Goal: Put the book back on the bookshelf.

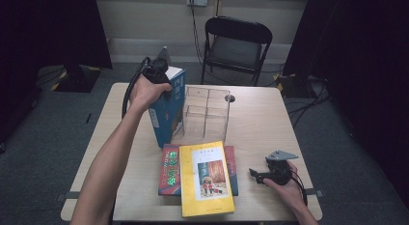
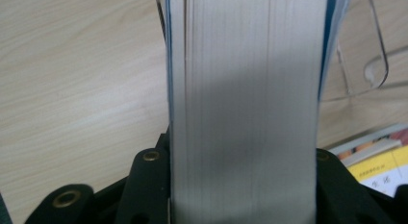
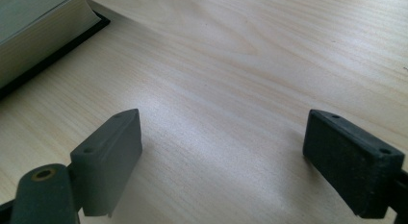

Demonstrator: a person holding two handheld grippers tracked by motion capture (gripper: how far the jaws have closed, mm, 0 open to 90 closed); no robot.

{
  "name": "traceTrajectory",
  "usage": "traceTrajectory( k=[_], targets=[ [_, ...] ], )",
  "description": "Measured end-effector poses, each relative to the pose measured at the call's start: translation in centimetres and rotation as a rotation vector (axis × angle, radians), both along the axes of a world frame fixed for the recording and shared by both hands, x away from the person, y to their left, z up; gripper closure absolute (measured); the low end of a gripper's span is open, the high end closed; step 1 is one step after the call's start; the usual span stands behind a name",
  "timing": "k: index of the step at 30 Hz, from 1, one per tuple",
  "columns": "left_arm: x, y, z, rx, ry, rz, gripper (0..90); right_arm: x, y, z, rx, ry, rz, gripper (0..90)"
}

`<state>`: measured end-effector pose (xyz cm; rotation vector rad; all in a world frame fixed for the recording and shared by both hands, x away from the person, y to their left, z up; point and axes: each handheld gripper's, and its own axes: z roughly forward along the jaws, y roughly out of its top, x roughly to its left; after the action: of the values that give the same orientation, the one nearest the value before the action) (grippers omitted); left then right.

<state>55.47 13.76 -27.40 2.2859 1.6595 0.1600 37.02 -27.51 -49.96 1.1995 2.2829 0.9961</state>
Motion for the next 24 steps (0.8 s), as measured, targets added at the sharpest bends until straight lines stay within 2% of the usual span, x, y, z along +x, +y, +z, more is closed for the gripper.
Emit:
traceTrajectory(
  k=[3, 6, 12, 18, 24],
  targets=[
    [0.2, -0.1, 0.4, 0.0, -0.018, 0.007, 61.8, 0.0, 0.0, 0.0, 0.0, 0.0, 0.0, 13.4],
    [0.6, -0.4, 0.6, 0.013, -0.019, 0.008, 61.7, 0.0, 0.0, 0.0, 0.0, 0.001, -0.001, 13.4],
    [1.3, -0.4, 0.2, -0.002, -0.029, 0.018, 61.7, 0.0, 0.0, 0.0, 0.002, 0.0, 0.001, 13.5],
    [1.6, -0.3, -0.1, 0.002, -0.03, 0.016, 61.7, 0.0, 0.0, 0.0, 0.0, 0.0, 0.0, 13.6],
    [2.0, -0.5, -0.8, 0.012, -0.012, 0.026, 61.5, 0.0, 0.0, 0.0, 0.0, 0.001, 0.0, 13.6]
  ],
)
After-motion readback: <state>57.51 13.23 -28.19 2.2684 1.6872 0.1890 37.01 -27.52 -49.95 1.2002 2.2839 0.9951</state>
